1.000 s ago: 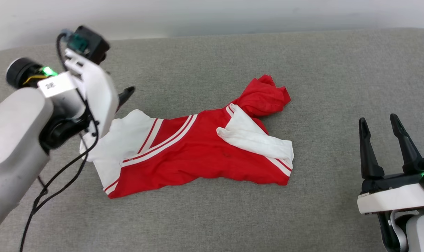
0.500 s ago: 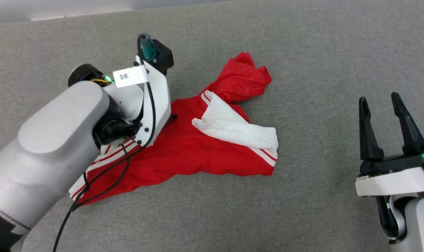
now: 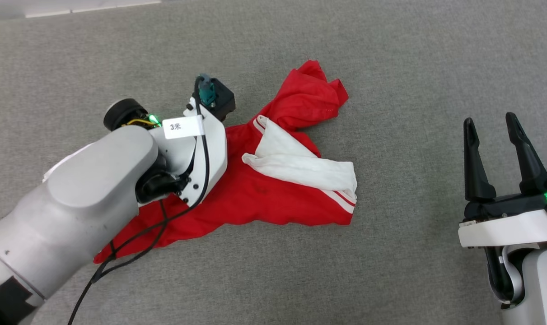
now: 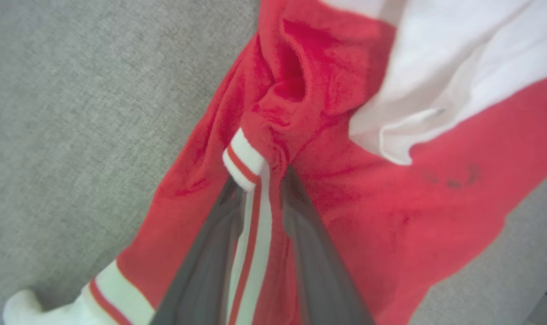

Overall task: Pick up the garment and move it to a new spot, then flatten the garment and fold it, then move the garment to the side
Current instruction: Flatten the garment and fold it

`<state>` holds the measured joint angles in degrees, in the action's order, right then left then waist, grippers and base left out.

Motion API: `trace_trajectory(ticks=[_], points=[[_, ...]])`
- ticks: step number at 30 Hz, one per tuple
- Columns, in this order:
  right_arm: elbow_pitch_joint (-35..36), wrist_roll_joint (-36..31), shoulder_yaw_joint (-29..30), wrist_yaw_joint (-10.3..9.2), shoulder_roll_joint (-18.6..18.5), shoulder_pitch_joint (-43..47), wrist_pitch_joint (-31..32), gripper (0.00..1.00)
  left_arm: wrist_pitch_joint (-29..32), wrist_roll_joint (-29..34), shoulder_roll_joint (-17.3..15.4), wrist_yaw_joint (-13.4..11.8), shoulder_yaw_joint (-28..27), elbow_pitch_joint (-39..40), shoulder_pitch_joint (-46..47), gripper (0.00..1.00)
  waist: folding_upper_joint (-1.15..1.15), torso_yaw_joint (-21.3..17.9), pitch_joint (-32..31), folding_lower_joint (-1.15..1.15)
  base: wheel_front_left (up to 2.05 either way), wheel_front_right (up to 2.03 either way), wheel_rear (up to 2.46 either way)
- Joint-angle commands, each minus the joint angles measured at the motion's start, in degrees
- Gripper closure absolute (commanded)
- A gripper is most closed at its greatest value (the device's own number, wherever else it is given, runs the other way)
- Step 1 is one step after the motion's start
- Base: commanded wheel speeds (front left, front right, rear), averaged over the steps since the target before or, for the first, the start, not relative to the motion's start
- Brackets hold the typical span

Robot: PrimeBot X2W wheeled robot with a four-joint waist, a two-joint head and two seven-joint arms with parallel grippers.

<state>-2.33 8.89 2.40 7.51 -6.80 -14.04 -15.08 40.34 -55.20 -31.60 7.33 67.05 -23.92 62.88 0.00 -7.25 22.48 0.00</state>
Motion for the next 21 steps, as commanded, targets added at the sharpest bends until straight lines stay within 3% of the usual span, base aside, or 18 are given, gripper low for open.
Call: trace_trajectory(ticks=[1, 10, 21], points=[[0.02, -0.07, 0.39, -0.04, 0.19, 0.05, -0.12, 0.0, -3.17, 0.44, -0.37, 0.02, 0.22, 0.19, 1.55, 1.0, 0.0, 0.81, -0.97, 0.0, 0.0, 0.0, 0.0], [-0.06, -0.17, 1.24, -0.03, 0.0, 2.59, -0.12, 0.0, -15.97, 4.62, -2.16, 0.05, 0.92, 2.69, 5.02, 1.0, 0.0, 3.53, -5.77, 0.0, 0.0, 0.0, 0.0], [-0.3, -0.08, 2.31, -0.03, 0.44, 6.69, -0.12, 0.0, -20.89, 8.06, -0.38, -2.94, 5.32, 13.1, -11.38, 1.0, 0.0, 5.43, -10.99, 0.0, 0.0, 0.0, 0.0]])
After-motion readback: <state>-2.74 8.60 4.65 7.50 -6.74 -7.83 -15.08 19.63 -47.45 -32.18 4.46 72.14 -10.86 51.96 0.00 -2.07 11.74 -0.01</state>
